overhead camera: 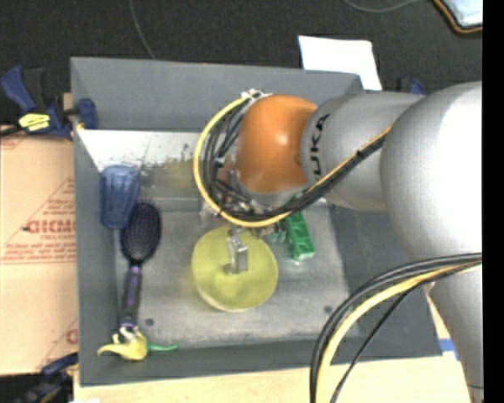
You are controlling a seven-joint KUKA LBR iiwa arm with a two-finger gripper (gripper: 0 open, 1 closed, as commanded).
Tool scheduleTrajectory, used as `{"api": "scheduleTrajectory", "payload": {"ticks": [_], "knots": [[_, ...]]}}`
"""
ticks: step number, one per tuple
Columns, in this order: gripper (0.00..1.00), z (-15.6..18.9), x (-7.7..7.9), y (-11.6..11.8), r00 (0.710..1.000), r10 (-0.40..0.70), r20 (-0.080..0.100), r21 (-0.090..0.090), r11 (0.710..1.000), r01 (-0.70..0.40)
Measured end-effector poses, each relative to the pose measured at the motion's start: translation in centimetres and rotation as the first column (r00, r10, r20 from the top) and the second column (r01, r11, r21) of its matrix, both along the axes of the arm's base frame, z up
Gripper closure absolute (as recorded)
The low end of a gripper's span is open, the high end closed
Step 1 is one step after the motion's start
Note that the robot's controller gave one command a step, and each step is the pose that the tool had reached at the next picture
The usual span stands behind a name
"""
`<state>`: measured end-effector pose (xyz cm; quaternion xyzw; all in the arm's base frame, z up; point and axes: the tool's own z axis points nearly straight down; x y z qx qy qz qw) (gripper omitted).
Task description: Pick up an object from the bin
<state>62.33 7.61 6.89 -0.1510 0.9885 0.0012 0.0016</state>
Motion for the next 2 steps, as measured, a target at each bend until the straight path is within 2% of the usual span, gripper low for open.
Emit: {"api": "scheduleTrajectory", "payload": {"ticks": [1, 2], "knots": [[0.00, 0.23, -0.09, -1.42, 0.990, 0.141, 0.003, -0.001, 0.990, -0.141], [0.00, 0.30, 0.08, -0.69, 0.999, 0.051, 0.007, 0.001, 0.999, -0.051]]}}
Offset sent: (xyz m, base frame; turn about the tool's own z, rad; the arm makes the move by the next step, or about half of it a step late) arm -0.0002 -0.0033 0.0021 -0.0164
